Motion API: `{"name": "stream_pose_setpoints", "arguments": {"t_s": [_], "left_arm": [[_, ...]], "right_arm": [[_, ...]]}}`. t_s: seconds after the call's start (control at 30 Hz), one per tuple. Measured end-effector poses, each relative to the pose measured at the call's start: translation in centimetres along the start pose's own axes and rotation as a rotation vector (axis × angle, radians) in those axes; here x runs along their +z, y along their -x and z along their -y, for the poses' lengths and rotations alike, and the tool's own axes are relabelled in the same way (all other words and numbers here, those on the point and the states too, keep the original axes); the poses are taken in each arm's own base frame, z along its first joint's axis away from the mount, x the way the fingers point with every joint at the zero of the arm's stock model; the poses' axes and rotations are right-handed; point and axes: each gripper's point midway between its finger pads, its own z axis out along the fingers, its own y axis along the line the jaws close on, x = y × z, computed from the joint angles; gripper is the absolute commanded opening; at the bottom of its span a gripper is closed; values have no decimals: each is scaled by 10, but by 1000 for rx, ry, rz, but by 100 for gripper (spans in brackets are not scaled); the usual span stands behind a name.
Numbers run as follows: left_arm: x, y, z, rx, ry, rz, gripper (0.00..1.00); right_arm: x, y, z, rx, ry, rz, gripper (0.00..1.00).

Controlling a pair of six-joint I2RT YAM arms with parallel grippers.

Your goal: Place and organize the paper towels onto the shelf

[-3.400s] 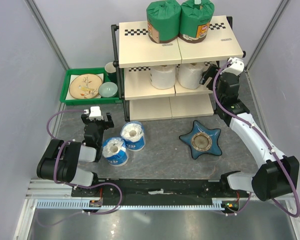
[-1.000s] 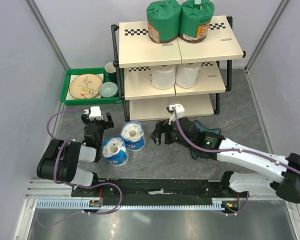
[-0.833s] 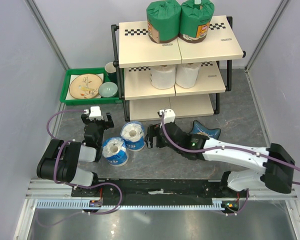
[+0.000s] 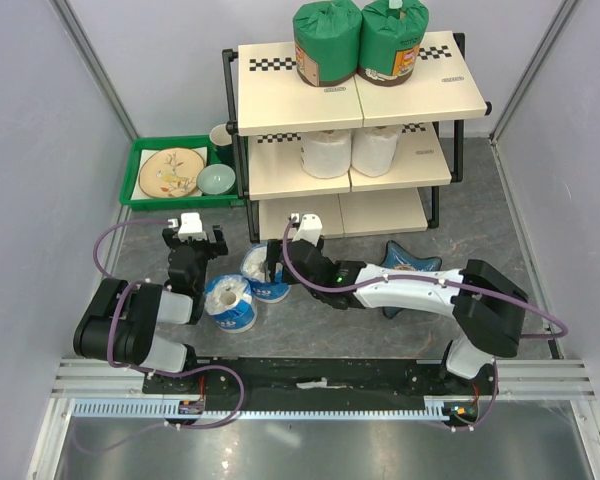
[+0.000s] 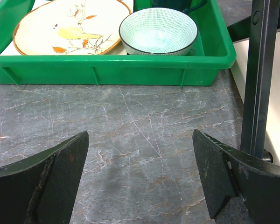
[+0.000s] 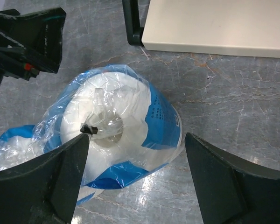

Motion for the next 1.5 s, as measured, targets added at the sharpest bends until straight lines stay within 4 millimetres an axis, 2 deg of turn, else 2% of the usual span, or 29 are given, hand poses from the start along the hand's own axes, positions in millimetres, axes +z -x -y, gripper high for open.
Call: {"name": "stream_pose_setpoints", "arguments": {"t_s": [0.23,0.33,0.53,0.67,0.93,1.1,1.27,1.4,1.5], "left_arm": [[0,0,0,0,0,0,99],[0,0,0,0,0,0,99],[0,0,0,0,0,0,99],[0,0,0,0,0,0,99],[0,0,0,0,0,0,99],[0,0,0,0,0,0,99],[0,0,0,0,0,0,99],[0,0,0,0,0,0,99],[0,0,0,0,0,0,99]], "right_arm": [[15,-14,7,-20,-61,-37,84],[21,-19,8,-28,-83,-53,79],[29,-17,4,-25,-96,-60,56],[36,-13,3,-9,-101,-56,33],[31,-7,12,8,-120,-39,31],[1,3,51,3,-194,-15,31],[-27,44,93,66,-262,82,31],[-38,74,116,120,-304,157,31],[-37,83,128,138,-334,178,31]]}}
